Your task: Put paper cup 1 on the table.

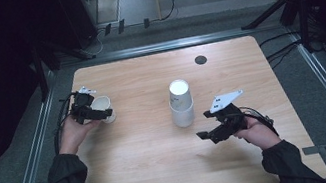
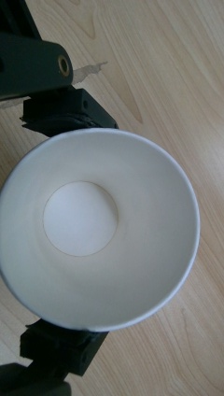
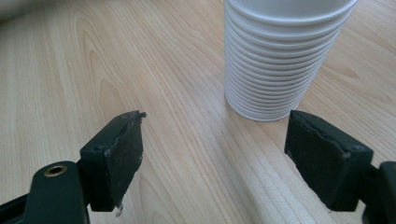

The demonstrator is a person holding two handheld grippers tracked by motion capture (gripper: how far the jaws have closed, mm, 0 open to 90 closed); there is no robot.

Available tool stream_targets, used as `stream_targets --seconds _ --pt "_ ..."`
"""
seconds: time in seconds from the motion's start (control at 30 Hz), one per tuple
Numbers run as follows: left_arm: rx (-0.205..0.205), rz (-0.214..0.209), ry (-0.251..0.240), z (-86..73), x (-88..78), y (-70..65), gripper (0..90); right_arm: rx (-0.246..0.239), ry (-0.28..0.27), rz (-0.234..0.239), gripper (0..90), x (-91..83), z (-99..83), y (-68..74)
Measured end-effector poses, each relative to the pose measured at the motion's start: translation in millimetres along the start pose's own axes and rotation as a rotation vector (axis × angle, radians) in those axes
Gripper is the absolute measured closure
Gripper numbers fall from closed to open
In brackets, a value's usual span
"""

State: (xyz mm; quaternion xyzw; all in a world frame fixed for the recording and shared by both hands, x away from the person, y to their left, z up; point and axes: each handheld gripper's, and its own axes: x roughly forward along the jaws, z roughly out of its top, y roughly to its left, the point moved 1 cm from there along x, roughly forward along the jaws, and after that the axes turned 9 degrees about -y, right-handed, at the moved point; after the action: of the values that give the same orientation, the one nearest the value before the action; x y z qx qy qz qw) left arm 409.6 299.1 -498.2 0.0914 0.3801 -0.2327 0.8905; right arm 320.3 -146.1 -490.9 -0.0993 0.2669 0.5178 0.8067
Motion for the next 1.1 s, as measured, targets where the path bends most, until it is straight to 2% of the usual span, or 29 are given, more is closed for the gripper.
stream_targets --seconds 0.17,0.23,0.5,0.6,0.7,0.83,1.0,1.1 --pt "-0.007 -0.017 0.012 -0.6 2.0 -0.6 17.0 -0.004 0.003 0.001 19.6 0.2 -0.3 0.3" --pt "-0.008 -0.01 0.014 -0.4 1.7 -1.0 15.8 -0.004 0.006 0.0 19.5 0.4 -0.5 0.1" --pt "-0.041 -0.044 -0.013 2.2 -5.7 0.0 12.3 -0.015 0.012 -0.002 19.6 0.7 -0.8 0.7" --pt "-0.022 -0.03 -0.012 3.7 -9.2 -3.0 12.8 -0.022 0.018 -0.008 19.8 1.2 -1.1 0.2" --pt "-0.028 -0.028 -0.009 5.0 -12.0 -3.7 12.7 -0.025 0.022 -0.013 20.2 1.9 -1.3 -0.1" --pt "-0.042 -0.042 -0.028 6.6 -19.0 -3.5 12.7 -0.041 0.015 -0.014 20.2 1.7 -1.2 -0.4" --pt "-0.056 -0.054 -0.048 8.3 -30.4 -3.2 12.7 -0.027 0.019 -0.029 22.9 4.5 -3.0 -4.1" --pt "-0.061 -0.058 -0.064 9.2 -37.1 -4.1 12.8 -0.044 0.005 -0.05 22.7 4.6 -2.2 -5.5"
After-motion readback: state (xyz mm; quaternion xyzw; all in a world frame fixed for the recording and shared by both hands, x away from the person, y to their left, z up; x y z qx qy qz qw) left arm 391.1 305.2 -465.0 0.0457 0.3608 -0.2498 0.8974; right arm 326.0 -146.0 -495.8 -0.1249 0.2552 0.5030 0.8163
